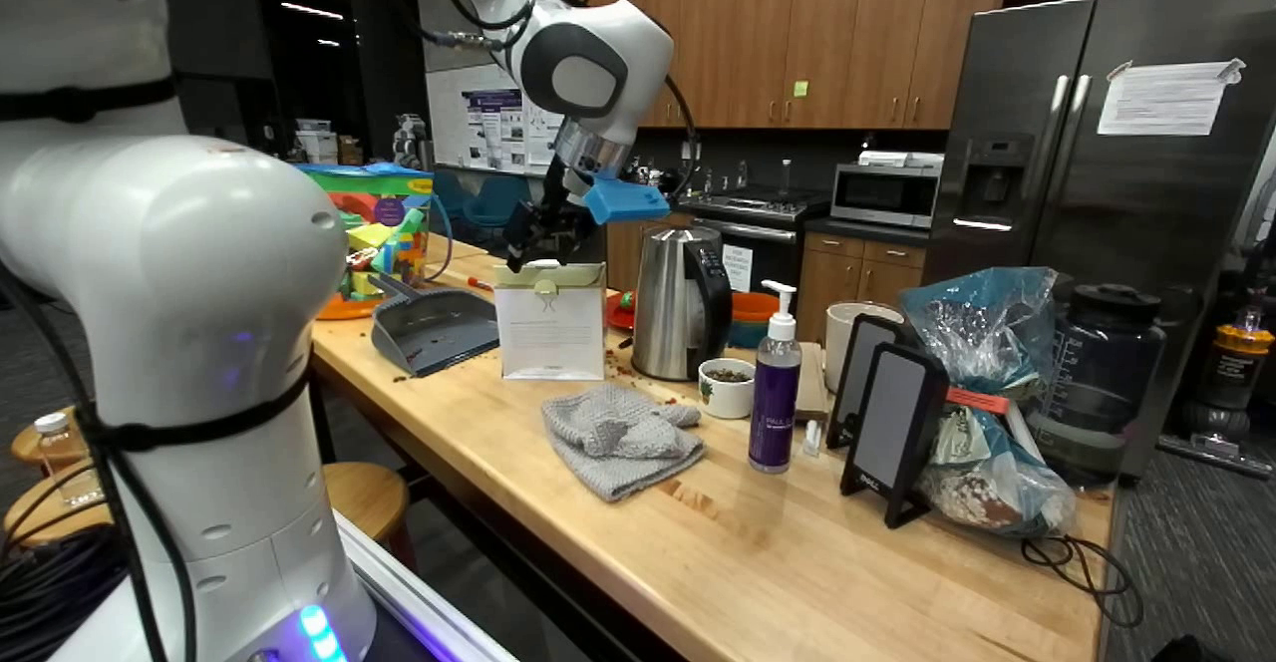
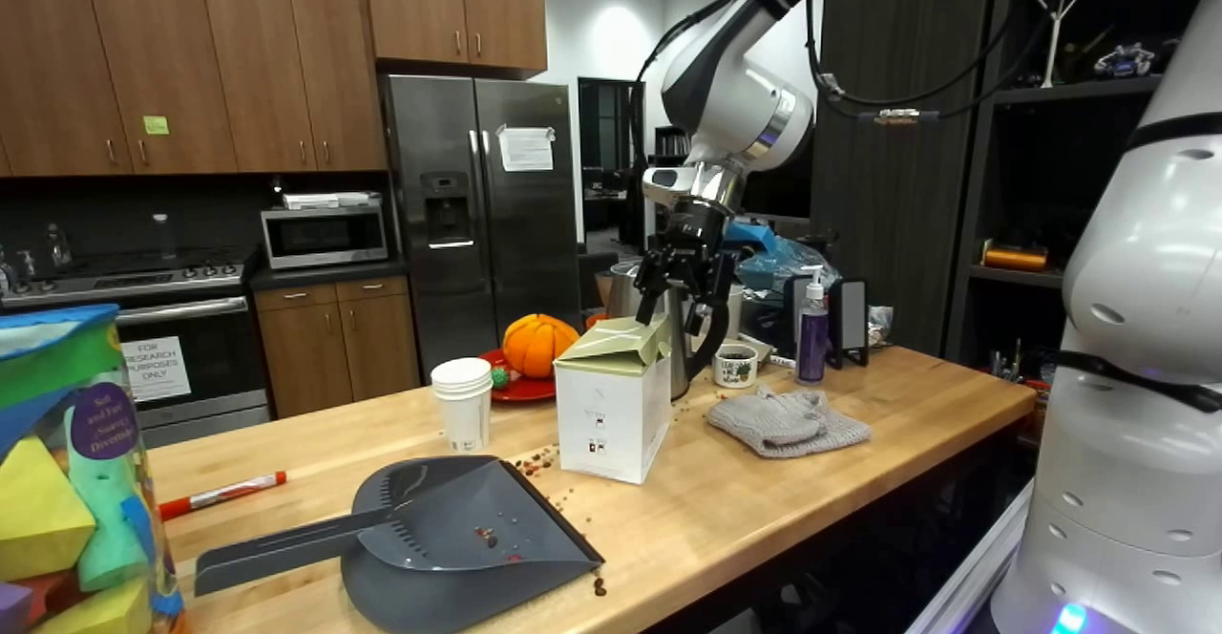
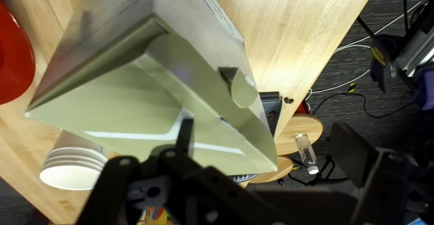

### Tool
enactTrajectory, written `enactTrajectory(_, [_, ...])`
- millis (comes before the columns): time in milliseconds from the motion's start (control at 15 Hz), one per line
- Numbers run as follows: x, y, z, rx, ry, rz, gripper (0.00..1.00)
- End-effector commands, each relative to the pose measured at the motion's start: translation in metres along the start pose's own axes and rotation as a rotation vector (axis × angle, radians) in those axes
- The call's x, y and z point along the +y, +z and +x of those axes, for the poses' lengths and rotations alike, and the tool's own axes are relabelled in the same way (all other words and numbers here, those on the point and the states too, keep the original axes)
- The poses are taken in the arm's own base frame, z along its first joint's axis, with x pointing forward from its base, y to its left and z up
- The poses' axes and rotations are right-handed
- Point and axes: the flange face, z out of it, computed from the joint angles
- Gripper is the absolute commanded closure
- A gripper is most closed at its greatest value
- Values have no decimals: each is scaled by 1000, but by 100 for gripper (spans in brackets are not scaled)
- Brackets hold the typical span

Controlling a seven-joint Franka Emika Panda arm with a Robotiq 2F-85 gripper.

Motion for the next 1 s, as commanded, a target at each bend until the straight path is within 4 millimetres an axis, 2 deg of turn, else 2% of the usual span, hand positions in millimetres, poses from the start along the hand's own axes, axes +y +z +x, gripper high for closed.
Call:
enactTrajectory(0, [0, -3, 3, 12, -20, -23, 0])
enactTrajectory(333, [-9, -7, 17, -18, -51, -61, 0])
enactTrajectory(533, [-27, -16, 26, -21, -11, 83, 0])
enactTrajectory(600, [-10, -2, 21, -16, -32, 34, 0])
enactTrajectory(733, [-20, -6, 26, -15, -24, 81, 0])
enactTrajectory(933, [-22, -10, 27, -14, -21, 83, 0])
